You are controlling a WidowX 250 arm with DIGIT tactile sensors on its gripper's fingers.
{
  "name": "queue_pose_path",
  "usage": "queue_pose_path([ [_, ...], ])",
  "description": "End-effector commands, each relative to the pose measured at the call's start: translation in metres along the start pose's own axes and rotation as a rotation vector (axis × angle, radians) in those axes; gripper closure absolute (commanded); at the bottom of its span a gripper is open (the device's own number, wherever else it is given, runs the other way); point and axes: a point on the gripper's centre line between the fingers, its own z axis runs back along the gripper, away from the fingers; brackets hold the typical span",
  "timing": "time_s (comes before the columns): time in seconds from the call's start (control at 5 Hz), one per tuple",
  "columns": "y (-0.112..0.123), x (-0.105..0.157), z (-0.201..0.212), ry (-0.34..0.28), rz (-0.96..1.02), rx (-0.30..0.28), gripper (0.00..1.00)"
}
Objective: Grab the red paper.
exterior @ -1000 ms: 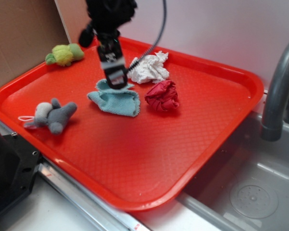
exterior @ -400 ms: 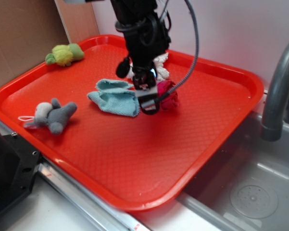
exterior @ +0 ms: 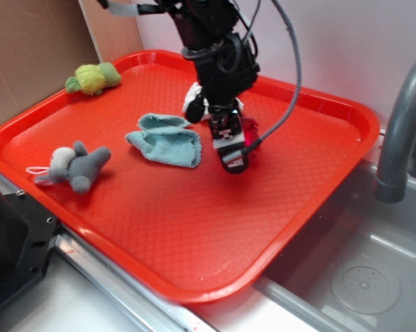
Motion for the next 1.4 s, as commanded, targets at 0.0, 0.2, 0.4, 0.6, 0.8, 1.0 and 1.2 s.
queue_pose_path([
  [0.0, 0.002, 0.022, 0.003, 0.026, 0.004, 0.032, 1.00],
  [0.2, 0.006, 0.020, 0.025, 0.006, 0.021, 0.010, 1.00],
  [0.4, 0.004, 0.013, 0.074, 0.022, 0.080, 0.017, 1.00],
  [0.6, 0.001, -0.007, 0.128, 0.109, 0.248, -0.036, 1.00],
  [0.8, -0.006, -0.027, 0.185, 0.215, 0.519, -0.084, 1.00],
  [1.0, -0.027, -0.041, 0.238, 0.195, 0.668, -0.004, 1.00],
  [1.2, -0.043, -0.028, 0.242, 0.246, 0.669, 0.121, 1.00],
])
